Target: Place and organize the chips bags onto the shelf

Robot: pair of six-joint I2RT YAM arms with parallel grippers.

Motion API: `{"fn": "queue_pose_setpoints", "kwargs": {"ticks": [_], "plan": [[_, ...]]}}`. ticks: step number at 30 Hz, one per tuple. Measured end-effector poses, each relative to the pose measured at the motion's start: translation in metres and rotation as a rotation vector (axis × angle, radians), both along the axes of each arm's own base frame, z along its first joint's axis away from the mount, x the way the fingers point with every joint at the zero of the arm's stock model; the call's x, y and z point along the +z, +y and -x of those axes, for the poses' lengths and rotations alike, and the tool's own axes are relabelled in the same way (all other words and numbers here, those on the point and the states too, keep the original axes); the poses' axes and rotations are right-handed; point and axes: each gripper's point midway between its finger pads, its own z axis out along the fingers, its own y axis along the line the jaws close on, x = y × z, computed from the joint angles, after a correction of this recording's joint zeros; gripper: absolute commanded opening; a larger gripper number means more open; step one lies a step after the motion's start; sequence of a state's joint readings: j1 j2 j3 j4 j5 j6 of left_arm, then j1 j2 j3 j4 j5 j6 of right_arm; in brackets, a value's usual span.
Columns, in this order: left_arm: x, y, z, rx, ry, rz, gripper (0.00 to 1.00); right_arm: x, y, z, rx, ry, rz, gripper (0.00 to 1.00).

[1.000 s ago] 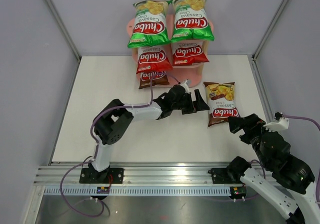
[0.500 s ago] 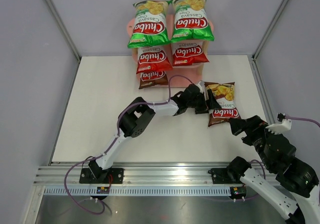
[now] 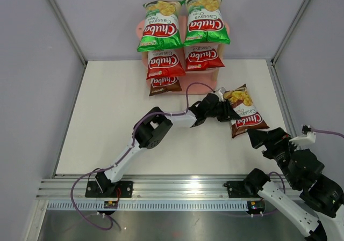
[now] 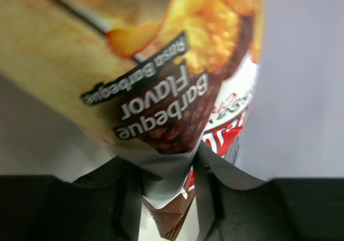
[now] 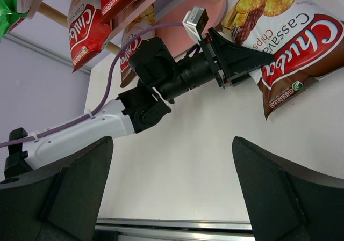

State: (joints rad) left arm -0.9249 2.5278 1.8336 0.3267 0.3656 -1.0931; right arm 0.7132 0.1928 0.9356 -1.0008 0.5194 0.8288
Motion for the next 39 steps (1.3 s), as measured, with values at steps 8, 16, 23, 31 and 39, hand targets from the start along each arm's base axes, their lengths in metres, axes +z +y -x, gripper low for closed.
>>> {"fn": "queue_pose_setpoints", "kwargs": {"ticks": [8,16,23,31,39], "plan": [[0.011,0.005,0.013,-0.003,-0.064,0.087,0.02,0.000,-0.005,0.008,0.000,-0.014,-0.037,0.99],[0.022,0.053,0.055,-0.031,-0.137,0.049,0.00,0.000,-0.005,0.007,-0.007,-0.012,-0.046,0.99],[0.047,0.121,0.094,0.016,-0.207,0.012,0.00,-0.015,0.009,-0.003,0.019,0.026,-0.022,0.99],[0.096,0.194,0.109,0.185,-0.330,0.072,0.00,-0.040,0.037,-0.019,0.067,0.027,-0.076,0.99],[0.151,0.269,0.104,0.448,-0.444,0.124,0.00,-0.056,0.102,-0.030,0.279,-0.014,-0.276,0.99]]}}
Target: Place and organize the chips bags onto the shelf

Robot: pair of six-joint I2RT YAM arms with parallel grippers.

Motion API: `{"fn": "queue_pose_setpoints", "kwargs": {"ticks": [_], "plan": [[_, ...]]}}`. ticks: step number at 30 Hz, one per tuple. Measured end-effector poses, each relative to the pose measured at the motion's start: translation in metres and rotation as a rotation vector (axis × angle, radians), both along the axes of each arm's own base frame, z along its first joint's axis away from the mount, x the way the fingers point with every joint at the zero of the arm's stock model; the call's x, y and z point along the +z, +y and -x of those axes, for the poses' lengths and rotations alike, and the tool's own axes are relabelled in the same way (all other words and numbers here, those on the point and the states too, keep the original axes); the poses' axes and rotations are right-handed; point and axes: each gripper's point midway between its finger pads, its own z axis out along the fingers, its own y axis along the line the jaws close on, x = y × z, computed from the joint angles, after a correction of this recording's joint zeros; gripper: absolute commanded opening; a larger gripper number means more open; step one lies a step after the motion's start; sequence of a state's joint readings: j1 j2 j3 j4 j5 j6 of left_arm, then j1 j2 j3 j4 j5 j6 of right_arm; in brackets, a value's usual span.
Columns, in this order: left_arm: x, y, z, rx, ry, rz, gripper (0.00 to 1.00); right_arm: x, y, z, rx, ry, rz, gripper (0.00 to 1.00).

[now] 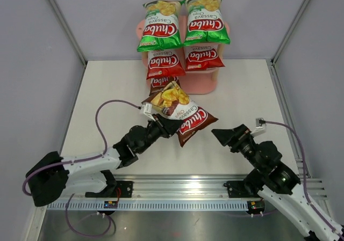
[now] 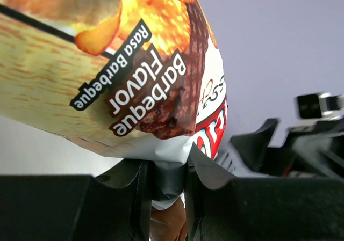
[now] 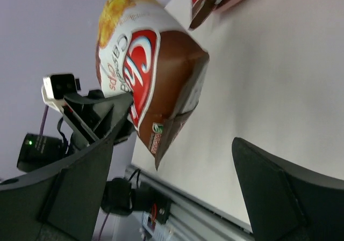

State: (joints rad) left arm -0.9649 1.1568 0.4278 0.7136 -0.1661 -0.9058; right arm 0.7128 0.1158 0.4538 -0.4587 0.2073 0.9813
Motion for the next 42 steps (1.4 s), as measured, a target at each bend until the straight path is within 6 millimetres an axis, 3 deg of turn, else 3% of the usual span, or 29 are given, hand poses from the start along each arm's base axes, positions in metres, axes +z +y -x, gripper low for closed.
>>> {"fn": "queue_pose_setpoints", "kwargs": {"ticks": [3,7,9,12,17,21,30,38,42], "plan": [[0.023,0.023,-0.002,0.082,-0.031,0.049,0.00,-0.011,0.048,-0.006,0.173,0.013,-0.067,1.00],[0.048,0.053,0.001,0.165,-0.065,0.128,0.00,-0.034,0.093,-0.007,0.358,0.065,-0.093,0.99],[0.054,0.064,0.002,0.194,-0.071,0.156,0.00,-0.034,0.110,-0.007,0.427,0.053,-0.105,1.00],[0.056,0.074,0.003,0.220,-0.069,0.185,0.00,-0.016,0.125,-0.003,0.500,-0.034,-0.140,0.99],[0.047,0.082,0.006,0.237,-0.046,0.197,0.00,0.018,0.137,-0.003,0.545,-0.189,-0.176,1.00],[0.045,0.082,0.007,0.233,-0.030,0.217,0.00,0.032,0.144,-0.012,0.535,-0.246,-0.179,0.99],[0.048,0.084,0.011,0.218,-0.011,0.305,0.00,0.044,0.154,-0.028,0.511,-0.282,-0.153,1.00],[0.048,0.089,0.015,0.218,-0.016,0.341,0.00,0.041,0.162,-0.039,0.506,-0.238,-0.122,0.99],[0.058,0.095,0.019,0.212,-0.034,0.378,0.00,0.036,0.160,-0.046,0.462,-0.205,-0.099,0.99]]}}
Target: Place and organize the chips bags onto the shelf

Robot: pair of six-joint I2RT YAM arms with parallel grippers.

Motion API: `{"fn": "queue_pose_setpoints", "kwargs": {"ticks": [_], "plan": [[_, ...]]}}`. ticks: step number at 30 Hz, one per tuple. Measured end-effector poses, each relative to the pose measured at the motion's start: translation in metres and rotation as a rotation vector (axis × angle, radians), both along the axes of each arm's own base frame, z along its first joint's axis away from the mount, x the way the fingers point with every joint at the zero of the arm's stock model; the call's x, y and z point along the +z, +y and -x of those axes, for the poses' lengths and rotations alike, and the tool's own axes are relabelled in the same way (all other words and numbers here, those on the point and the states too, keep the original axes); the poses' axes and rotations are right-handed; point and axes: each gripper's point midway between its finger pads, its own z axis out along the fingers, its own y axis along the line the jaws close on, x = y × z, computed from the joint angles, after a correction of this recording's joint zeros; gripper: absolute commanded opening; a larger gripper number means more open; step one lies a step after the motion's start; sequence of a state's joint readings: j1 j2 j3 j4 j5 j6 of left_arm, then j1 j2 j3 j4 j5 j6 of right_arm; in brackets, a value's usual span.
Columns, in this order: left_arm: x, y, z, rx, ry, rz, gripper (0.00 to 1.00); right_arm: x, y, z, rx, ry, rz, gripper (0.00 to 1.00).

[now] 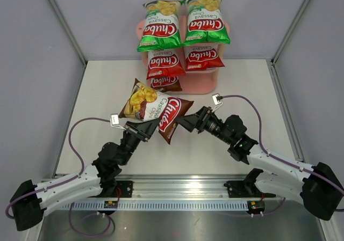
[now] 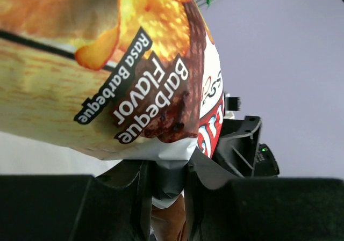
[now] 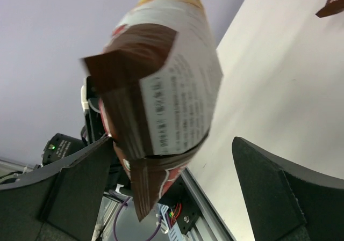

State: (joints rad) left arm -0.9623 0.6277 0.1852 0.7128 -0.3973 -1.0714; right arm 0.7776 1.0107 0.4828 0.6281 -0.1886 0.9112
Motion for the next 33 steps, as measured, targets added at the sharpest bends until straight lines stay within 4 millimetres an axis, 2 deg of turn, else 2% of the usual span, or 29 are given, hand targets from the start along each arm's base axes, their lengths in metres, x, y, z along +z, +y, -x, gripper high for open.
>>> {"fn": "queue_pose_setpoints", "kwargs": {"ticks": [5,14,18,19,22,23,25,26,28,30,31,33], "plan": [[0.003,0.000,0.001,-0.006,-0.008,0.009,0.00,-0.005,0.000,-0.003,-0.012,0.015,0.011,0.99],[-0.007,-0.020,0.006,-0.082,0.009,-0.005,0.00,-0.006,0.017,-0.001,0.069,-0.001,-0.022,0.98],[-0.002,-0.023,0.009,-0.104,-0.003,0.014,0.00,-0.002,0.019,-0.002,0.073,-0.012,-0.041,0.77],[-0.002,-0.024,0.009,-0.106,-0.004,0.015,0.00,-0.001,0.019,-0.002,0.072,-0.014,-0.043,0.69],[-0.001,-0.023,0.010,-0.109,-0.003,0.021,0.08,0.002,0.018,-0.002,0.069,-0.027,-0.048,0.54],[0.000,-0.023,0.010,-0.109,-0.003,0.023,0.09,0.003,0.018,-0.002,0.068,-0.035,-0.049,0.46],[0.000,-0.022,0.012,-0.114,-0.003,0.023,0.22,0.004,0.017,-0.002,0.067,-0.050,-0.045,0.41],[0.000,-0.022,0.013,-0.118,-0.002,0.021,0.30,0.004,0.017,-0.001,0.068,-0.057,-0.042,0.35],[-0.001,-0.022,0.015,-0.119,-0.003,0.011,0.61,0.005,0.017,0.000,0.070,-0.070,-0.037,0.33],[-0.003,-0.020,0.016,-0.118,0.001,-0.005,0.80,0.006,0.016,-0.001,0.065,-0.074,-0.039,0.32],[-0.003,-0.019,0.017,-0.118,0.000,-0.012,0.99,0.006,0.015,-0.001,0.062,-0.073,-0.037,0.31],[-0.004,-0.013,0.018,-0.103,0.005,-0.030,0.99,0.003,0.014,-0.002,0.056,-0.062,-0.026,0.31]]}}
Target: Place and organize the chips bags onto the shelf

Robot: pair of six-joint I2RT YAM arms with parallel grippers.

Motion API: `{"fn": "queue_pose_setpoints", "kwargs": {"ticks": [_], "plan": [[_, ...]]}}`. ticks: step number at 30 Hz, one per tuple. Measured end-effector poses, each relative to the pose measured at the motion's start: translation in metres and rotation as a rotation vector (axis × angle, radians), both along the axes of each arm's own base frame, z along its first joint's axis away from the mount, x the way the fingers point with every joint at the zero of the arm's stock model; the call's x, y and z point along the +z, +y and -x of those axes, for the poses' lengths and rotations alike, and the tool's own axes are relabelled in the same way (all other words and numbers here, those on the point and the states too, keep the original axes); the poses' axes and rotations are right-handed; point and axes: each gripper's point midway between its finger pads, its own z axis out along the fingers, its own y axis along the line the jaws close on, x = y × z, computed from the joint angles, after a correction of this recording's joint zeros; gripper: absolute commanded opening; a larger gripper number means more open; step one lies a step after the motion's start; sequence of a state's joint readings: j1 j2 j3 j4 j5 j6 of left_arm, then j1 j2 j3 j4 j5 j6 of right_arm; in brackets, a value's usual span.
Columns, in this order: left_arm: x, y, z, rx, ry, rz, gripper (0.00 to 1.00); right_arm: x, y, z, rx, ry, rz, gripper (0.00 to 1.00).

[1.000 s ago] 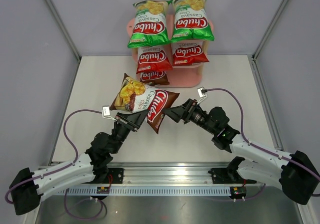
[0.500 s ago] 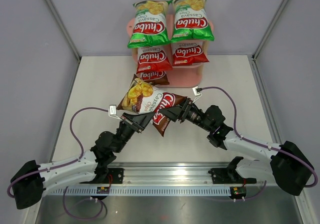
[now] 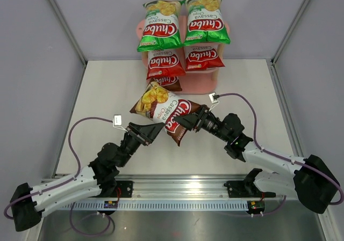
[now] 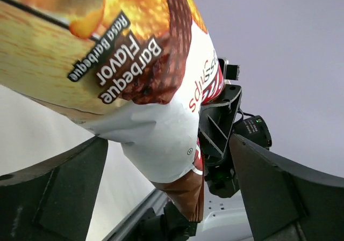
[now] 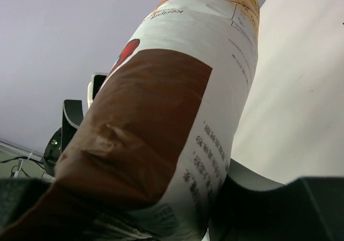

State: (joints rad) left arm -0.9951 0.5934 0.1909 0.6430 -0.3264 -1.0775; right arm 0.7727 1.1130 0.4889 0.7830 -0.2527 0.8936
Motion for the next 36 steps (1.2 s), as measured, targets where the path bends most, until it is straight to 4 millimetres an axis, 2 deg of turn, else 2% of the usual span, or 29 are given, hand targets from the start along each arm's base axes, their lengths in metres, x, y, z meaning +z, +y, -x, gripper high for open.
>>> {"fn": "queue_pose_setpoints", "kwargs": {"ticks": [5,9,13,15,18,25,30,36], "plan": [[-0.011,0.022,-0.008,0.107,0.068,-0.134,0.99,-0.010,-0.021,-0.013,-0.055,0.024,0.001,0.31],[-0.022,0.044,-0.012,0.192,0.115,-0.274,0.99,-0.036,-0.049,-0.029,-0.138,0.086,0.009,0.31],[-0.043,0.064,-0.010,0.239,0.149,-0.424,0.99,-0.060,-0.072,-0.037,-0.203,0.149,0.016,0.31],[-0.052,0.071,-0.007,0.247,0.159,-0.491,0.99,-0.066,-0.081,-0.039,-0.230,0.164,0.011,0.31],[-0.058,0.081,-0.004,0.252,0.163,-0.590,0.99,-0.068,-0.098,-0.044,-0.282,0.165,-0.004,0.30],[-0.047,0.089,-0.001,0.243,0.139,-0.714,0.99,-0.057,-0.140,-0.072,-0.424,0.160,-0.069,0.31],[-0.056,0.092,0.001,0.235,0.143,-0.772,0.99,-0.060,-0.156,-0.087,-0.458,0.193,-0.115,0.30],[-0.060,0.096,0.003,0.231,0.143,-0.803,0.99,-0.061,-0.166,-0.092,-0.469,0.200,-0.149,0.31]]}}
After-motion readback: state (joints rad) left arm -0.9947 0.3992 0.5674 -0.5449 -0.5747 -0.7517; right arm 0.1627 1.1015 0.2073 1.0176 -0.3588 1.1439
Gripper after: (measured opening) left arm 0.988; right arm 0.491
